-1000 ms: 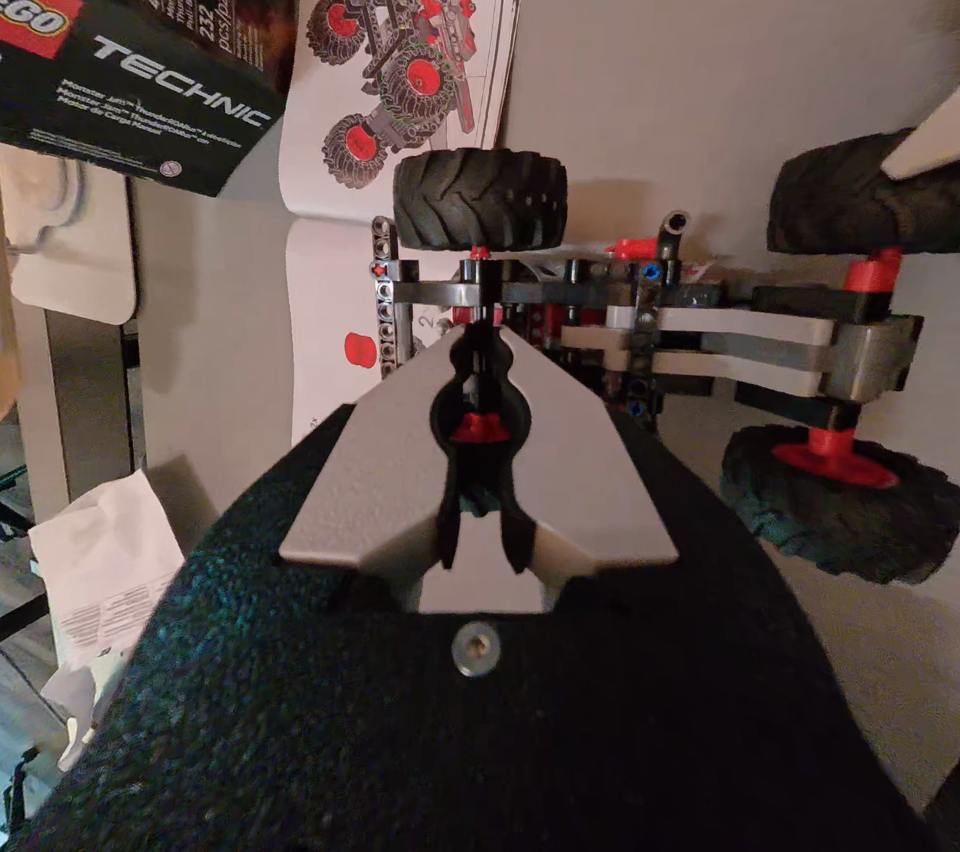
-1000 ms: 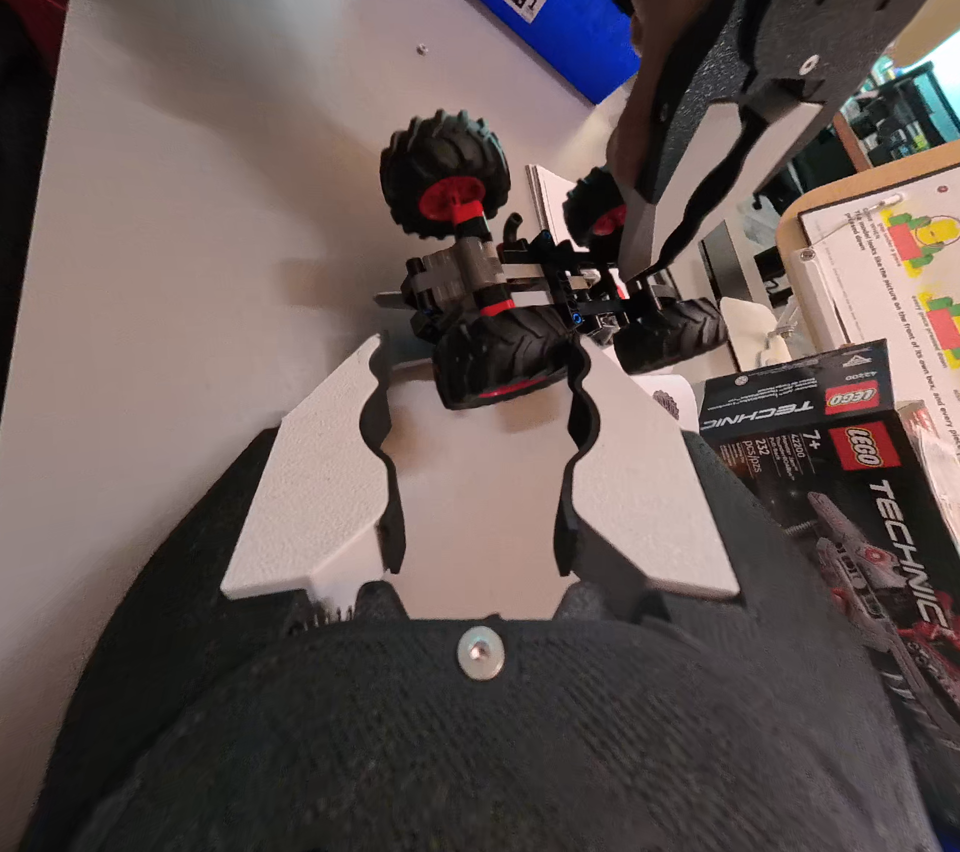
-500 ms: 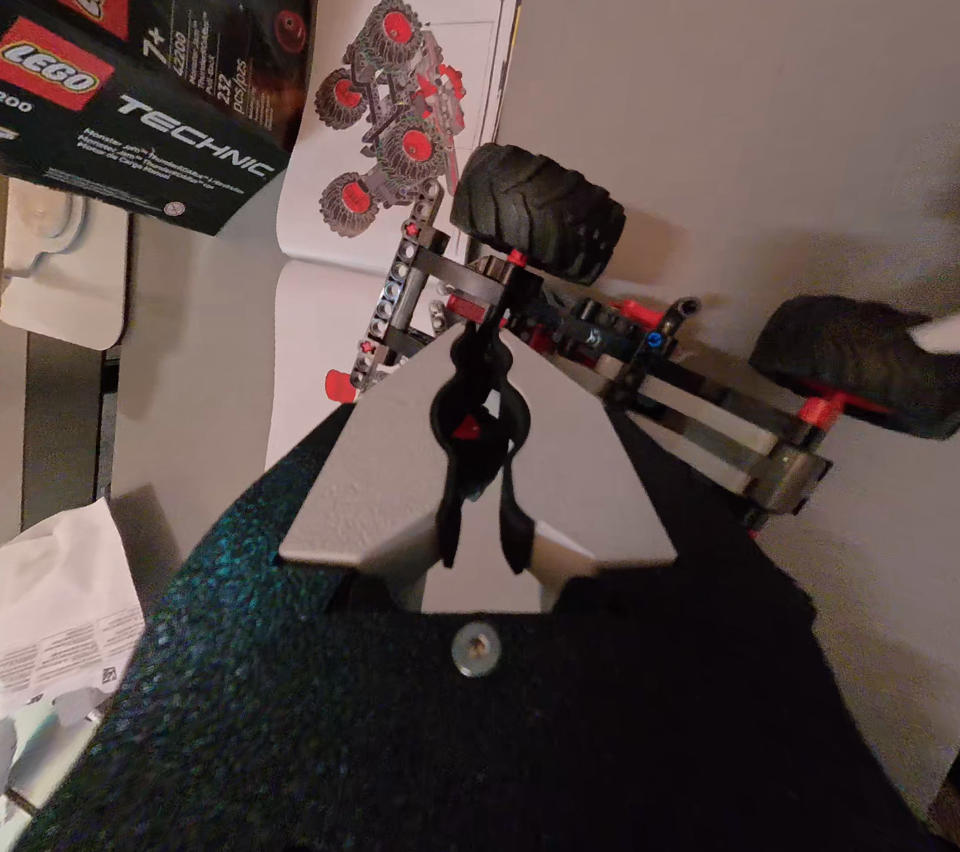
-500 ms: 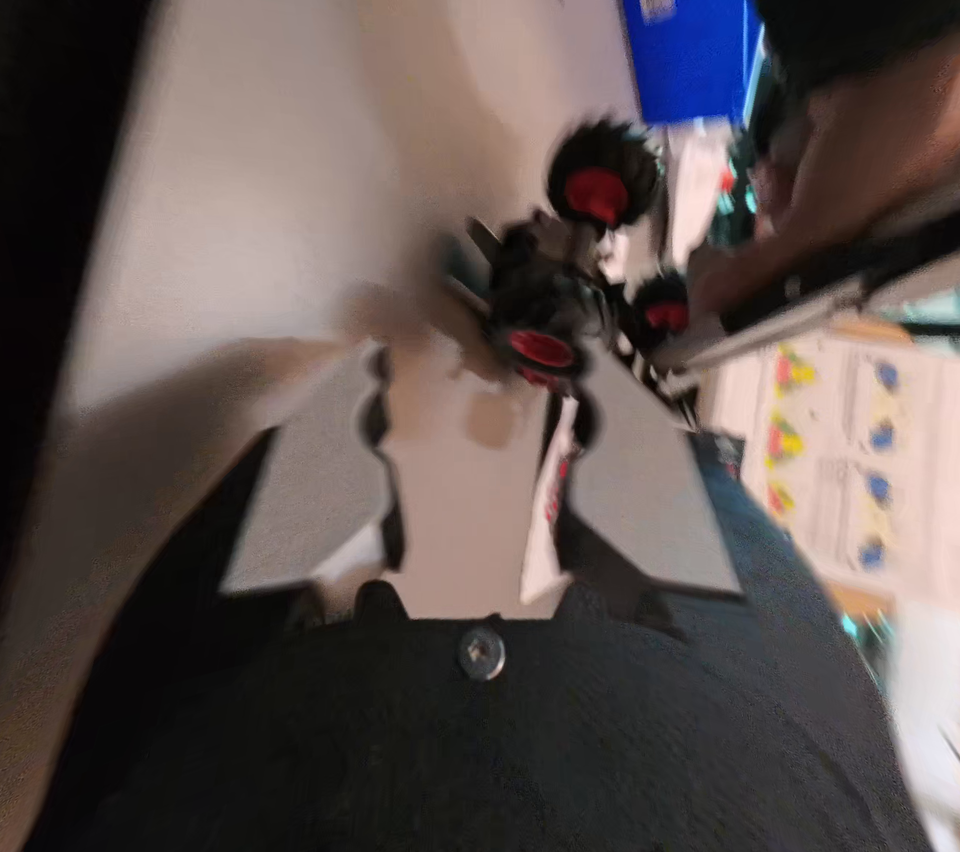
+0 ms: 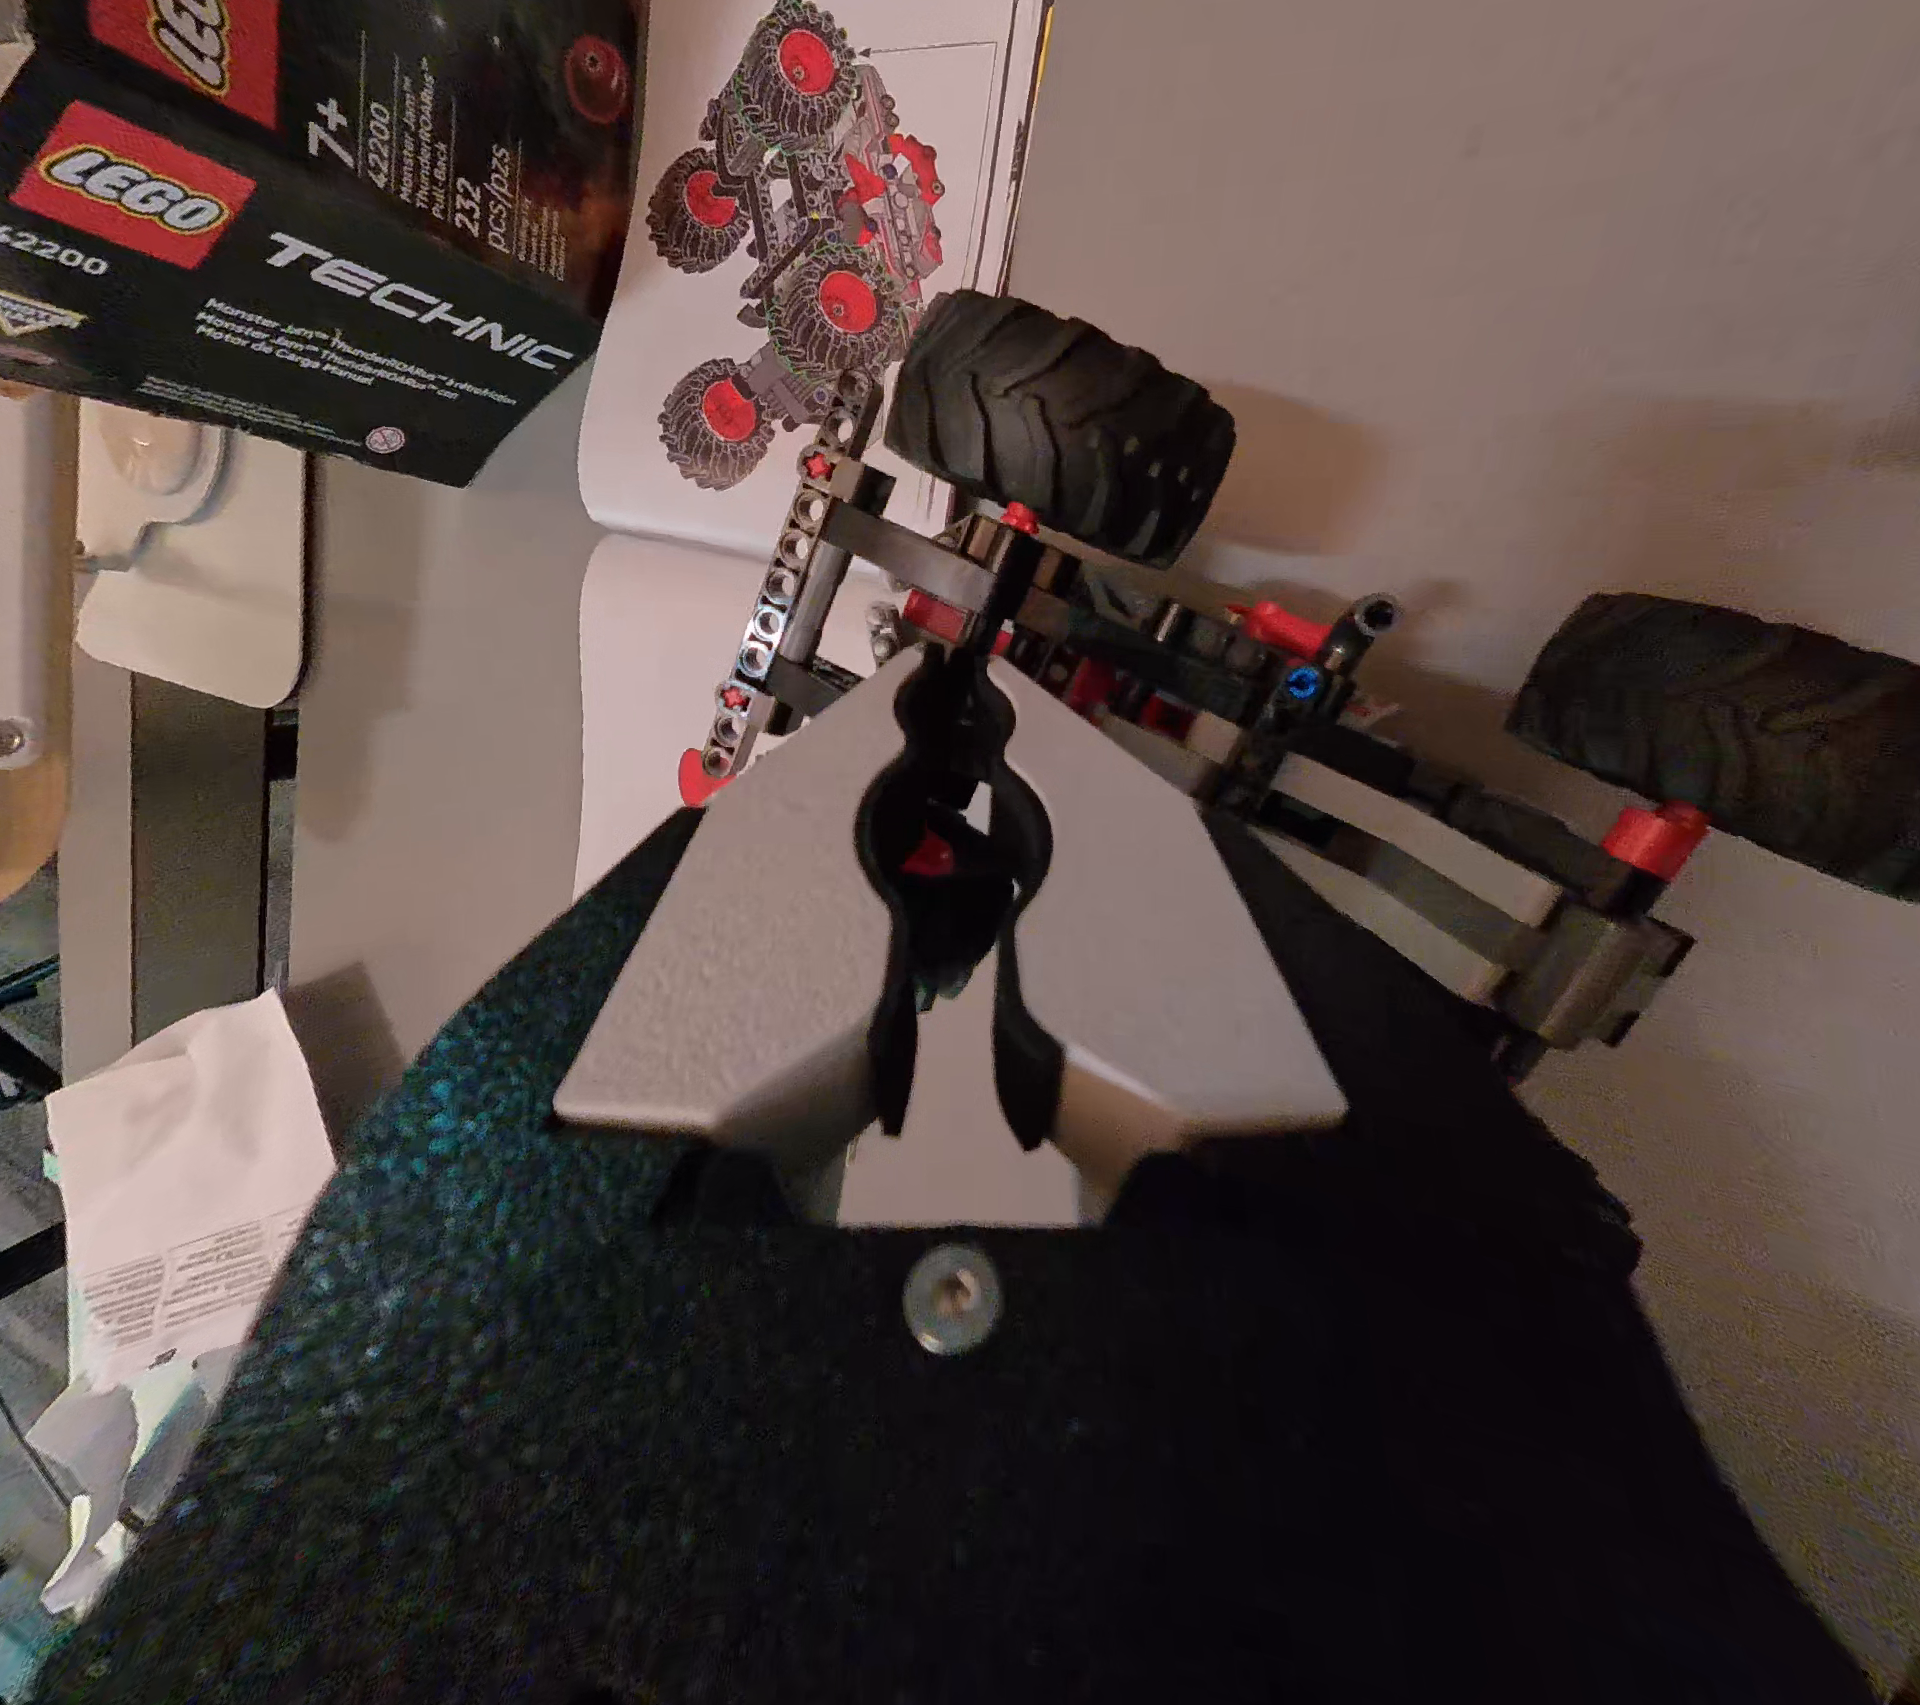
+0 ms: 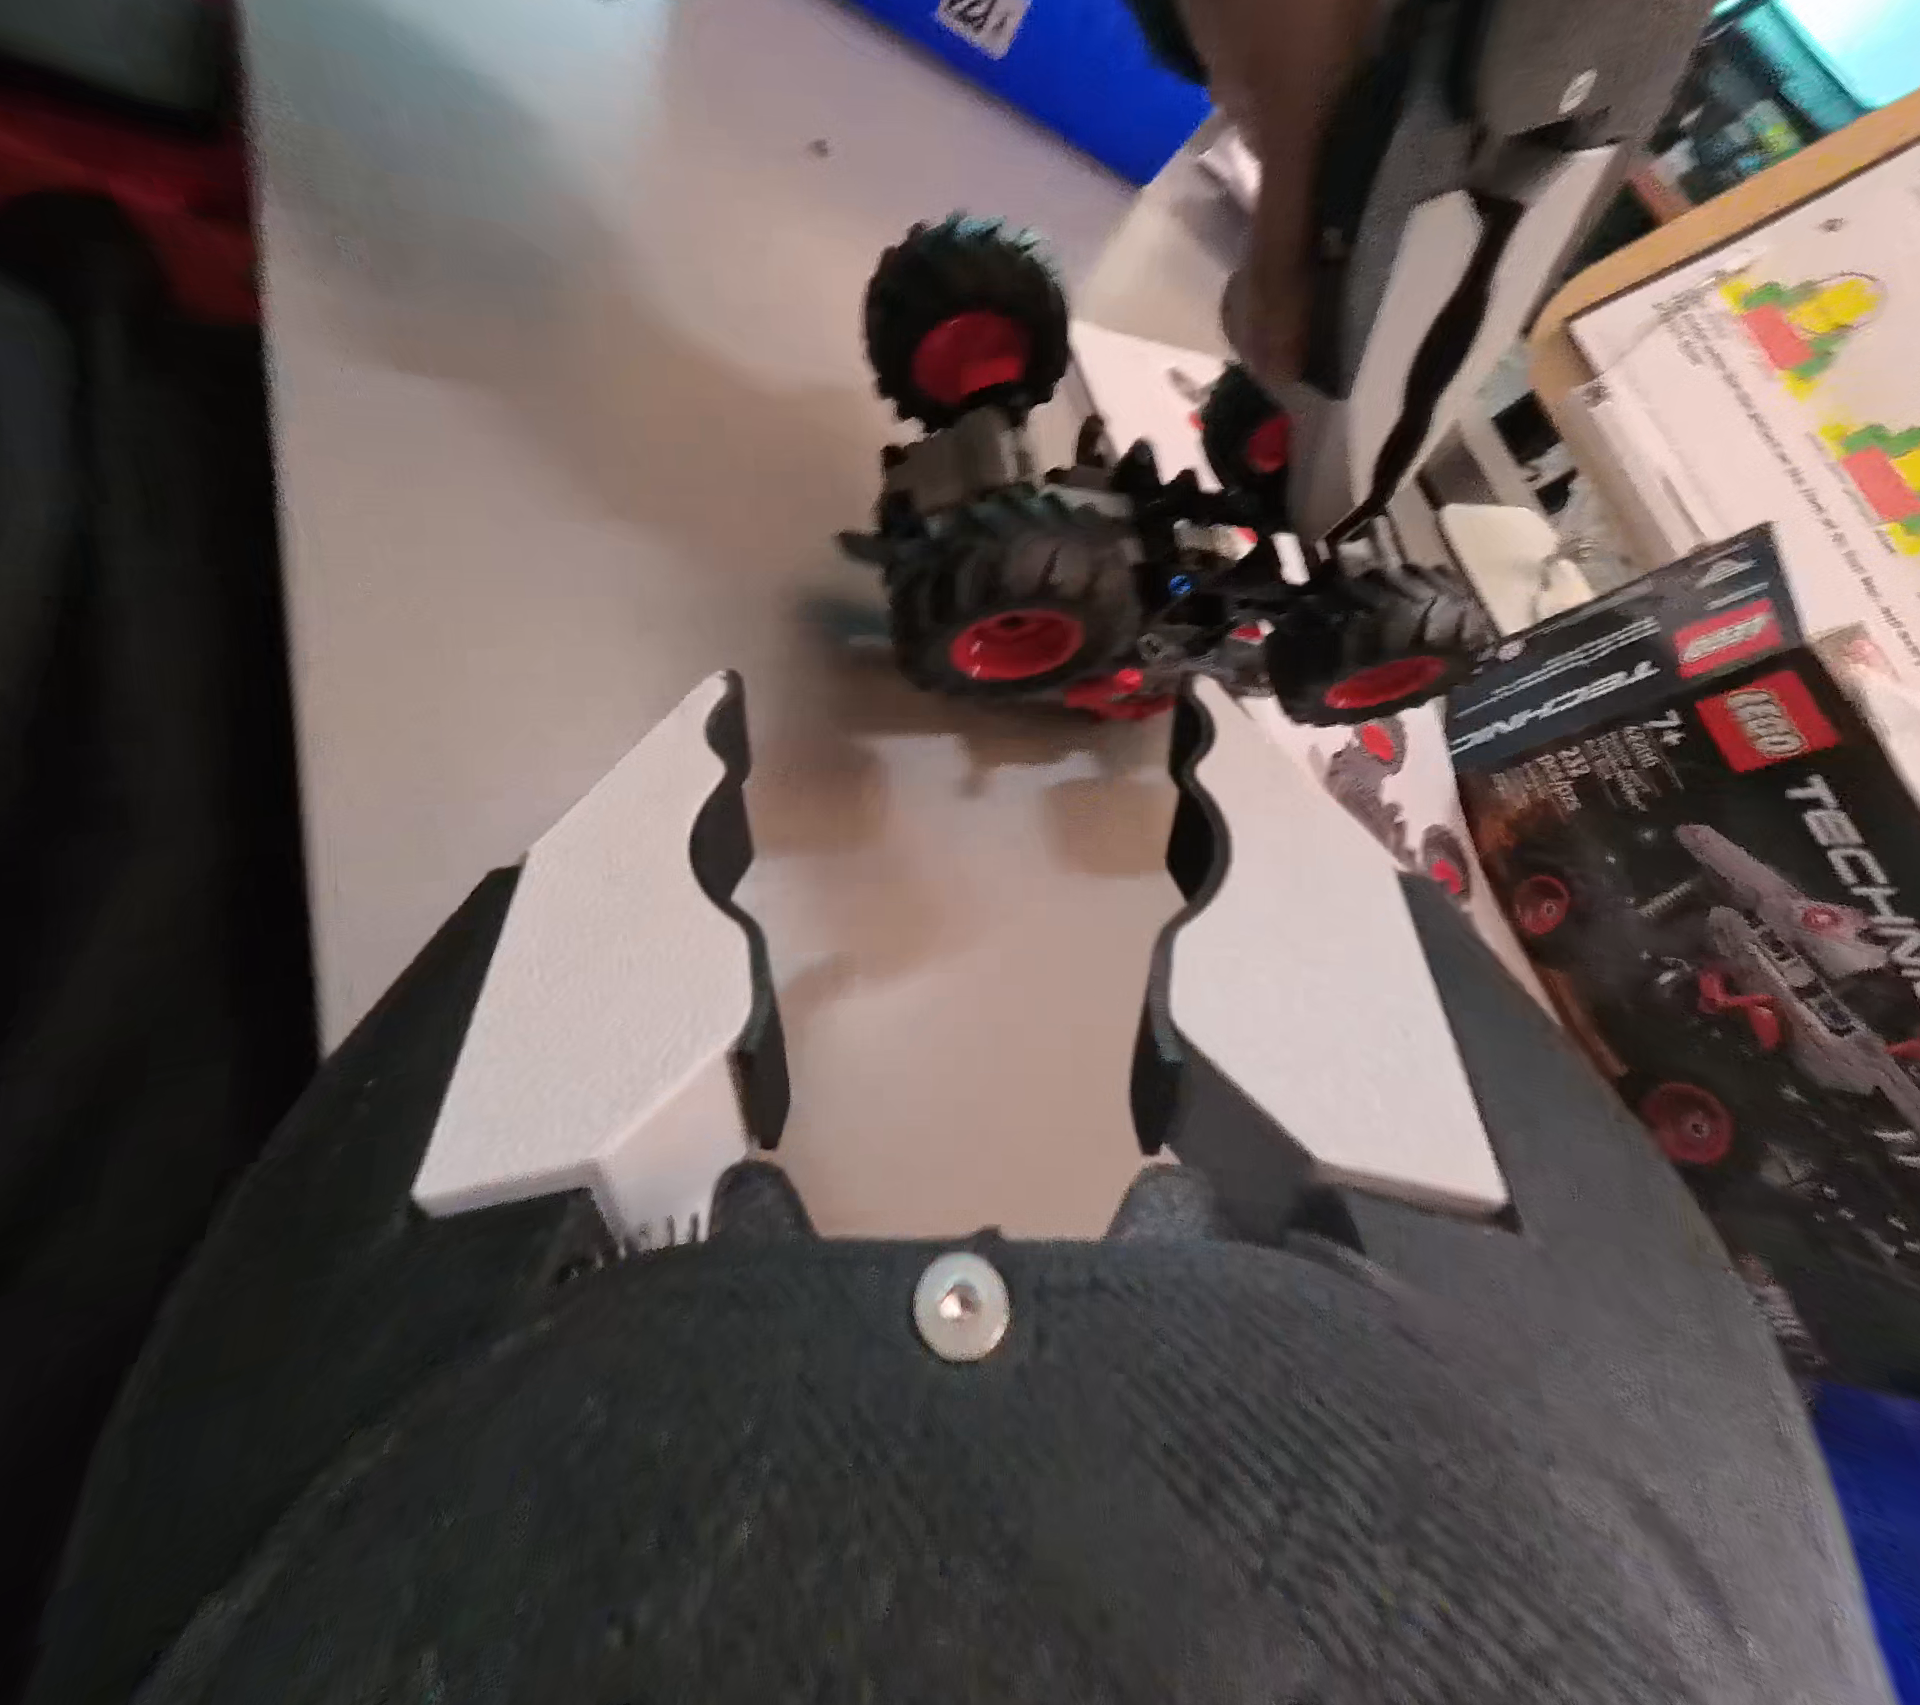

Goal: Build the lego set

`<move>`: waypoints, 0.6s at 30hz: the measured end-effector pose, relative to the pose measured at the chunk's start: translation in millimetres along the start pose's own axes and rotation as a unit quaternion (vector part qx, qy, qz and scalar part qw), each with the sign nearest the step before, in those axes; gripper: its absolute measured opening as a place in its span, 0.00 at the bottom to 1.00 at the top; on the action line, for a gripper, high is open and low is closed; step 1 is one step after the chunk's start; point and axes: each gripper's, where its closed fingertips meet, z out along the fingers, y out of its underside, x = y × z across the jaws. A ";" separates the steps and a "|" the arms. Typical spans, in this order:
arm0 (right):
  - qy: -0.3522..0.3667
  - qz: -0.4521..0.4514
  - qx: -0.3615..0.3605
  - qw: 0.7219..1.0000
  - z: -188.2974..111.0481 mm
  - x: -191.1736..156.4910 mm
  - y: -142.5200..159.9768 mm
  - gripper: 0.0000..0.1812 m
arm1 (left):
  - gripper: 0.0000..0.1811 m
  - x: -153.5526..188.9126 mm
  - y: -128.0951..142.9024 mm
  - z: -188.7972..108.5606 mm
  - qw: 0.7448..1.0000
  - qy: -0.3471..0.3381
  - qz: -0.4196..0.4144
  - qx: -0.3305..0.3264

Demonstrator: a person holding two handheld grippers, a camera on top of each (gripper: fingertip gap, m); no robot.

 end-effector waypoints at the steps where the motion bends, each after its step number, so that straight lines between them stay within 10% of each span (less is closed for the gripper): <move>1: 0.012 -0.007 0.008 1.000 6.9 4.8 -4.2 0.49 | 0.01 -0.6 0.4 -0.2 1.000 0.000 -0.003 0.000; 12: 0.042 -0.328 -0.111 0.937 38.6 -15.8 6.4 0.50 | 0.01 -1.5 -2.6 2.7 1.000 0.004 -0.017 0.006; 15: -0.147 -0.275 -0.156 0.937 14.7 -87.5 27.3 0.40 | 0.01 -7.9 1.5 6.3 1.000 -0.022 -0.009 -0.009; 18: -0.068 -0.254 -0.156 0.952 3.6 -62.4 22.5 0.38 | 0.01 -8.0 1.3 6.2 1.000 -0.021 -0.007 -0.002</move>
